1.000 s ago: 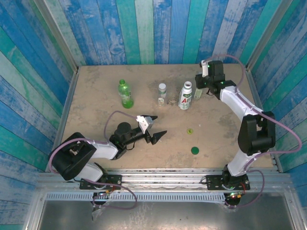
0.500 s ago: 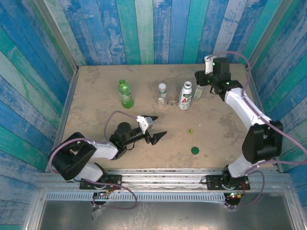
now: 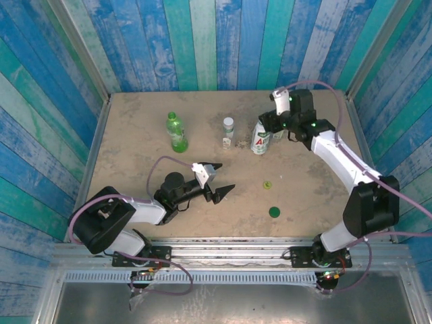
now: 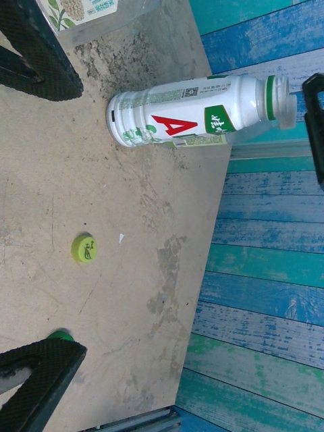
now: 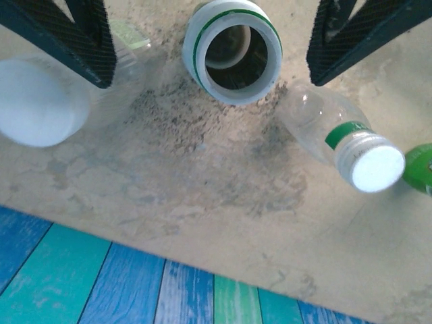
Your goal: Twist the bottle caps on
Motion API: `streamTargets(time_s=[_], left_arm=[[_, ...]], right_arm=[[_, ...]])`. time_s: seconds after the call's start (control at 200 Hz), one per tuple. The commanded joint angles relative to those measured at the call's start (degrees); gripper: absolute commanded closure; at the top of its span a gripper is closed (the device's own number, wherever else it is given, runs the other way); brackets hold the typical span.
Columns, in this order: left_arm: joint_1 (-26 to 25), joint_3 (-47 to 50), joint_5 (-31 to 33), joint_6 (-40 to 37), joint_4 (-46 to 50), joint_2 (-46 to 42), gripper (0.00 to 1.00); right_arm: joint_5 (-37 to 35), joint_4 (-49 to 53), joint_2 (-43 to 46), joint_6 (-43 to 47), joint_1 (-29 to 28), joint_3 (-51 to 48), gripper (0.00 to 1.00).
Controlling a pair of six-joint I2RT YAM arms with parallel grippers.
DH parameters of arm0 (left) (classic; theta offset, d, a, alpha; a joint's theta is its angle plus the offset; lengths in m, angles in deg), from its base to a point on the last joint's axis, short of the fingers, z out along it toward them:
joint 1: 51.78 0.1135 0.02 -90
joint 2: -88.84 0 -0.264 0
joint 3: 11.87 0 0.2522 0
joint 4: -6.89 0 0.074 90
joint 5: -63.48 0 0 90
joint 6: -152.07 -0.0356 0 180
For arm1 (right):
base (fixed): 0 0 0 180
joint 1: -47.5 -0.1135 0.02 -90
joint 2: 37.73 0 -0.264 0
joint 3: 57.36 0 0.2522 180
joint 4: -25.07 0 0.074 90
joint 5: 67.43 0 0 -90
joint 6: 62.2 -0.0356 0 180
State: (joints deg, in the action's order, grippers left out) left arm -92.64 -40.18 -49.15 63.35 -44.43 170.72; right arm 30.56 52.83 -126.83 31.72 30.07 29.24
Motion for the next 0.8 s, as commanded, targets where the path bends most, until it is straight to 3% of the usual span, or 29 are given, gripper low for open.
streamTargets(time_s=[0.0,0.471,0.681,0.796], left_arm=[[0.10,0.12,-0.13,-0.59,-0.90,1.39,0.06],[0.16,-0.05,0.00,-1.03,-0.60,1.66,0.06],[0.17,-0.04,0.68,-0.50,-2.85,3.04,0.06],[0.22,-0.20,2.82,-0.45,-8.18,8.25,0.06]], right_arm=[[0.89,3.42,-2.82,-0.48,-0.07,2.82,0.29],[3.57,5.36,-6.43,1.19,-0.37,4.83,0.59],[3.53,5.71,-2.27,3.57,-2.56,1.72,0.64],[2.17,4.01,1.43,2.85,-5.56,-3.15,0.64]])
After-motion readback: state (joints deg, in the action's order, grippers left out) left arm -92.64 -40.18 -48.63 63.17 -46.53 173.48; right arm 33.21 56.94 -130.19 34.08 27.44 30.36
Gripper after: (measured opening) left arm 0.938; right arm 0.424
